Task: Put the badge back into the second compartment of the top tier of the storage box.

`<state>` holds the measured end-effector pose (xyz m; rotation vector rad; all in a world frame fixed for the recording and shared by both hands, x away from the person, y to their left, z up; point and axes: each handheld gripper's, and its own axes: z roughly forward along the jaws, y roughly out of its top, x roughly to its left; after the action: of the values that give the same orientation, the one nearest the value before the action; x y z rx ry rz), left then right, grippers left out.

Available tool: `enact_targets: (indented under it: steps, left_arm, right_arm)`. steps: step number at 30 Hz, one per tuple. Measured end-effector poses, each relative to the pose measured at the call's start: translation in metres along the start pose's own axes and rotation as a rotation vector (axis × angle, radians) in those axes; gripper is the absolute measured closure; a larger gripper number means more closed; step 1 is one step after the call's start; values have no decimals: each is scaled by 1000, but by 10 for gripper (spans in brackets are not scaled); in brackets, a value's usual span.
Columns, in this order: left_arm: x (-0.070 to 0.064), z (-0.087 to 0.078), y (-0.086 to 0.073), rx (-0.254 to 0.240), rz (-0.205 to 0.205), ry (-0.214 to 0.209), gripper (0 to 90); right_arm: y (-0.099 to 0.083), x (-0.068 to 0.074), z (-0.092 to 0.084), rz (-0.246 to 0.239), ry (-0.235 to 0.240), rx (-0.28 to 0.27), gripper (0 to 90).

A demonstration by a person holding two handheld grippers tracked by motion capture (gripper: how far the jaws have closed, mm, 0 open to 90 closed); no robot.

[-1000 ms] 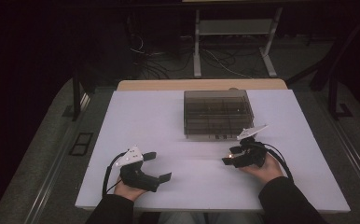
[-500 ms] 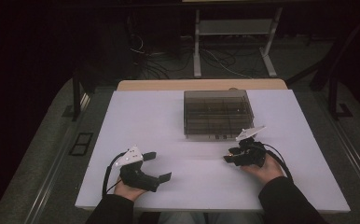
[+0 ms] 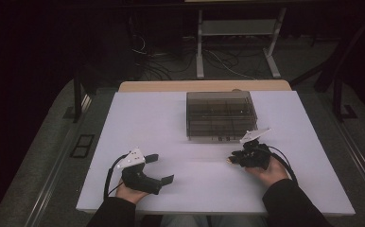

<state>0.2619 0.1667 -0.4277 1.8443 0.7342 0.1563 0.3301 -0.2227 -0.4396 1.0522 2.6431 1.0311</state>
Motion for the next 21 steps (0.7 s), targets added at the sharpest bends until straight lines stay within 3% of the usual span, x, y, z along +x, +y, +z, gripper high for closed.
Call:
enact_targets:
  steps: [7,10,21]
  left_arm:
    - [0,1,0,10,2,-5,0]
    - [-1,1,0,9,0,-5,0]
    - [0,1,0,8,-2,-5,0]
  right_arm:
    - [0,0,-5,24,11,5,764]
    - [0,-2,-8,44,38,-11,814]
    - [-3,-5,-12,73,65,27,822]
